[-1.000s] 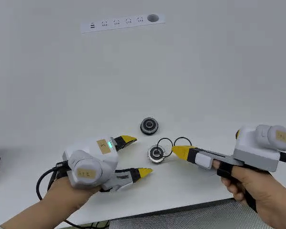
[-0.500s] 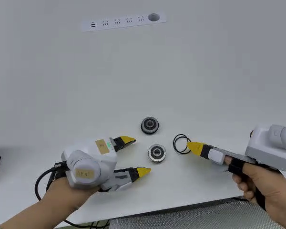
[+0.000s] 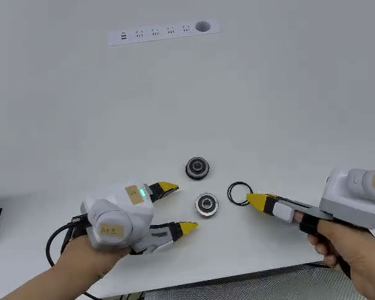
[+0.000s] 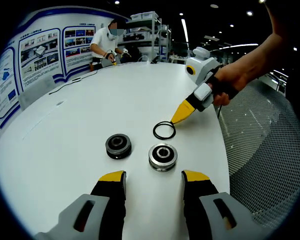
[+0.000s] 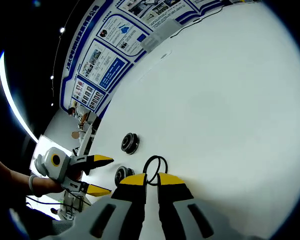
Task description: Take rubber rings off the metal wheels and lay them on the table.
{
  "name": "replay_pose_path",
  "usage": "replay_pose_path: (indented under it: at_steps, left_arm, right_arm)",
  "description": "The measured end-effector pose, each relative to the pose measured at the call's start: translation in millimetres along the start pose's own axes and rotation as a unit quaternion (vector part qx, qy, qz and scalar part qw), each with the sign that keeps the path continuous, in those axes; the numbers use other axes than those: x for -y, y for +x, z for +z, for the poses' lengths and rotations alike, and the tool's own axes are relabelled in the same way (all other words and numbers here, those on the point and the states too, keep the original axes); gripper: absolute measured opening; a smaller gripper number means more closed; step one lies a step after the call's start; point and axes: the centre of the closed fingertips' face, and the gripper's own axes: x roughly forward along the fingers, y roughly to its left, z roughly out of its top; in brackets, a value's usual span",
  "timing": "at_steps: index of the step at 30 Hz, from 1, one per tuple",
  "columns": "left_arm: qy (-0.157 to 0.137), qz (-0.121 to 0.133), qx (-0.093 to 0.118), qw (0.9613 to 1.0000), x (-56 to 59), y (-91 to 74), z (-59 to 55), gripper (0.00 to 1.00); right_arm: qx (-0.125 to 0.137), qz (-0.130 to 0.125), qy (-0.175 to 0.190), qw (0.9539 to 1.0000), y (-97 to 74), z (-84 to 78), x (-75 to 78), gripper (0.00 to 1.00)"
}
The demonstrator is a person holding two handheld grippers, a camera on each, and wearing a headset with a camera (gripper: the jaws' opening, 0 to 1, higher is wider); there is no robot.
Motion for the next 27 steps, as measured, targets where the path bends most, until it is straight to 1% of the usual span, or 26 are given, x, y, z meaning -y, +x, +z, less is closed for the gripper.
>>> replay_pose_path:
  at_steps: [7, 9, 12, 14, 16, 21, 24, 27]
  left_arm:
    - [-0.001, 0.003, -0.001, 1.0000, -2.9, -1.9, -1.5, 0.45]
    - [-0.003, 0.005, 0.001, 1.0000, -4.5, -2.9, -1.1, 0.45]
    - [-0.008, 0.013, 0.004, 0.9999, -9.1, -4.7, 0.5, 0.44]
    - [-0.013, 0.022, 0.006, 0.9997, -14.3, -5.8, 1.7, 0.43]
    - [-0.022, 0.032, 0.014, 0.9992, -21.0, -7.4, 5.4, 0.41]
    - [-0.038, 0.051, 0.025, 0.9976, -37.1, -8.2, 12.7, 0.40]
    - [-0.040, 0.057, 0.027, 0.9972, -43.7, -7.4, 16.5, 0.39]
    - [-0.038, 0.059, 0.029, 0.9971, -47.3, -6.0, 20.2, 0.38]
  right_arm:
    - [-0.007, -0.011, -0.024, 0.9996, -4.7, 0.2, 7.3, 0.14]
    - [-0.005, -0.012, -0.031, 0.9994, -5.6, 2.6, 7.7, 0.16]
    - [0.001, -0.009, -0.040, 0.9992, -5.3, 8.1, 5.6, 0.17]
    - [0.004, -0.006, -0.046, 0.9989, -4.2, 11.8, 2.6, 0.18]
    - [0.007, -0.004, -0.051, 0.9986, -1.7, 15.3, -0.8, 0.18]
    - [0.006, 0.006, -0.060, 0.9981, 7.0, 20.0, -6.5, 0.18]
    - [0.005, 0.013, -0.064, 0.9979, 12.2, 22.3, -10.0, 0.18]
    - [0.004, 0.019, -0.069, 0.9975, 17.0, 24.0, -14.1, 0.18]
